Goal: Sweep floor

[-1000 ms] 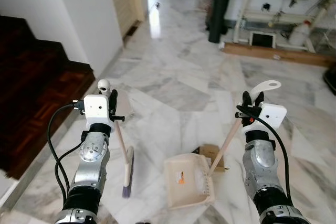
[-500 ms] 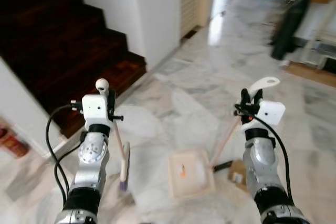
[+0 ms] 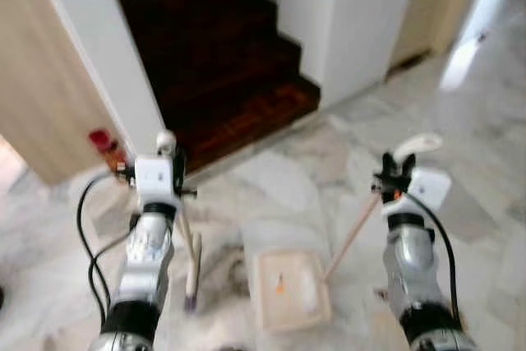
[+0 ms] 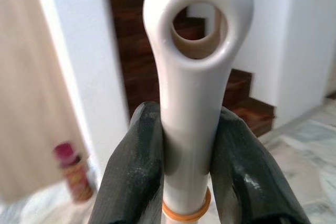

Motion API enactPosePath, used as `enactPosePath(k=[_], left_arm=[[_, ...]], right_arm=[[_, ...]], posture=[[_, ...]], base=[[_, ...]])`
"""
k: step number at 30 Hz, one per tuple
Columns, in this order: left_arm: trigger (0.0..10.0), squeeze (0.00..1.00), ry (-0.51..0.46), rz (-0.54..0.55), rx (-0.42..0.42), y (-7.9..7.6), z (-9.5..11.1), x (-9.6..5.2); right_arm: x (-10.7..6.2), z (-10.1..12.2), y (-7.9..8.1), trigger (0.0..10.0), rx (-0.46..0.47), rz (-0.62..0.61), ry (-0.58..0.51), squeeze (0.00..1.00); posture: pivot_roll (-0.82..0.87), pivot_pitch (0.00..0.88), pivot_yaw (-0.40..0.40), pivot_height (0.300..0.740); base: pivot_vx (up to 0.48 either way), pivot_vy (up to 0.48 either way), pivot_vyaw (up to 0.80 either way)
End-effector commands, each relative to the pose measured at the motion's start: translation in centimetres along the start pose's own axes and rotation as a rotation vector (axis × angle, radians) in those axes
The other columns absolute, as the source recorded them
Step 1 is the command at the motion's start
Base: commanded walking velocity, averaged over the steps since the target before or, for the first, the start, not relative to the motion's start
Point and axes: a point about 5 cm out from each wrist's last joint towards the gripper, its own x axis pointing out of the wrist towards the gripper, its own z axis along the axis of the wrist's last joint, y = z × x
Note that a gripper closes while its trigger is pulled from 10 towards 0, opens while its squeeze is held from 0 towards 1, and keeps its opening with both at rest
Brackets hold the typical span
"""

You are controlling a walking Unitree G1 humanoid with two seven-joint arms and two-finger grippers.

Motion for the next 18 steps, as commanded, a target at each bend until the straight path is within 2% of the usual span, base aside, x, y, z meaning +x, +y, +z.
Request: enactPosePath(k=[1,18], left_arm=[[10.0,0.00,-0.038,-0.004,0.010,-0.04,0.82,0.41],[10.0,0.00,-0.022,0.011,0.003,0.14,0.83,0.36]], right_arm=[[0.46,0.96,0.25,10.0,0.013,0.015,-0.046,0.00],[0.69,1.08,0.63,10.0,0.046,0.020,-0.039,0.00]], posture=[[0.02,0.000,0.035,0.740],[0.03,0.009,0.030,0.740]], base=[[0.000,0.000,0.00],[0.000,0.000,0.00]])
